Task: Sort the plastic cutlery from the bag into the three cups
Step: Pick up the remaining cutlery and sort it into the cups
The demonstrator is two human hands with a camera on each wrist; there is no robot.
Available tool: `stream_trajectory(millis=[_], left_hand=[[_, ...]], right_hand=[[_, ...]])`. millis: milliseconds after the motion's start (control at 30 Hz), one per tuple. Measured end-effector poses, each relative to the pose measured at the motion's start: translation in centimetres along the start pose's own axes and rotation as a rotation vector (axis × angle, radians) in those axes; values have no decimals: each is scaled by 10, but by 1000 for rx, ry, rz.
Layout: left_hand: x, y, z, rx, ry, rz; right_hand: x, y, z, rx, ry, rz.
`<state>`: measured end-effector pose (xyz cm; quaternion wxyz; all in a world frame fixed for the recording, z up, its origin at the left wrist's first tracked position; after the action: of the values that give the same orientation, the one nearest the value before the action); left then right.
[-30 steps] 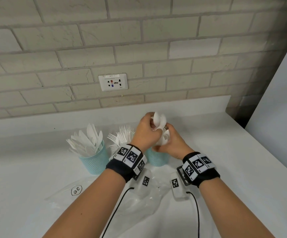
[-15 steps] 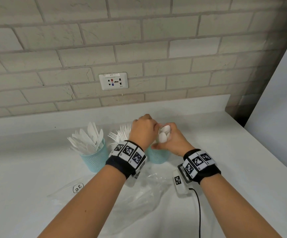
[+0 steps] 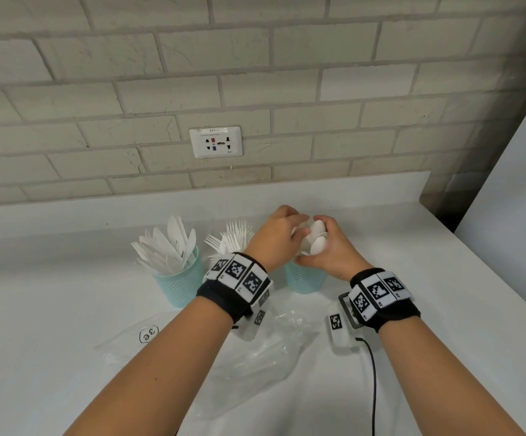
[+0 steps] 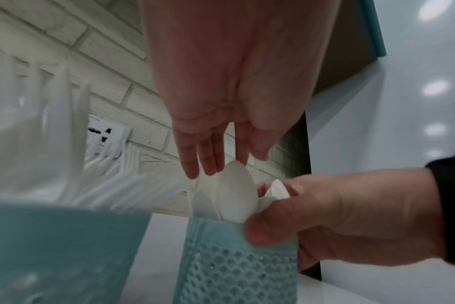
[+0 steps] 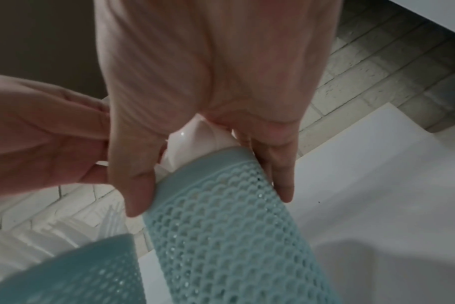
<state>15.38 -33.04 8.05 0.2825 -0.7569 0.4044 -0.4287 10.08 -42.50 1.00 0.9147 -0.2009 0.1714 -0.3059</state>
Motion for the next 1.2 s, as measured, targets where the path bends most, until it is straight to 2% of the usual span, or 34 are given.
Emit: stream_trajectory(millis=[100, 233, 333, 400, 500, 600, 633, 667, 767, 833, 933, 1000, 1067, 1200], left_hand=[[-11, -27, 2, -36, -9, -82], [-39, -77, 20, 71, -74, -146], [-71, -115, 39, 204, -166, -207], [-95, -137, 56, 338, -284, -208], [-128, -160, 90, 480, -500, -100], [-150, -143, 119, 482, -608, 204], [-154, -134, 124, 468, -601, 262], [-154, -128, 126, 452, -581, 263], [-144, -128, 124, 388, -487, 65], [-134, -131, 123, 370, -421, -15], [-119, -126, 129, 420, -392, 68], [-113, -119, 136, 423, -425, 181], [-107, -118, 140, 426, -461, 199], [-97, -123, 136, 342, -433, 9]], right_hand=[[2, -5, -2, -4, 16, -50], [1, -4, -1, -77, 39, -48], [-3, -3, 3, -94, 56, -81], [-5, -3, 6, -105, 61, -113], [-7, -1, 8, -121, 74, -120], [-9, 3, 8, -140, 83, -93], [-10, 5, 8, -150, 83, -87], [-11, 7, 9, -161, 80, -84], [-13, 9, 11, -184, 71, -91], [-15, 10, 12, -199, 69, -99], [-15, 10, 14, -209, 77, -105], [-16, 11, 14, -212, 82, -108], [-16, 10, 14, -215, 84, -117], [-17, 10, 14, -226, 87, -129]])
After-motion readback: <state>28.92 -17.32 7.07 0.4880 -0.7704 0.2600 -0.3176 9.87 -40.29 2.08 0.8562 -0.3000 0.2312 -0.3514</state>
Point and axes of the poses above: each hand's wrist, its own x-axis towards the middle knuckle, its own y-axis out of the palm, z = x × y, the point moved 10 cm from there along x, towards the middle knuckle, and after that the axes turned 14 degrees about y, right-handed, at the moved point
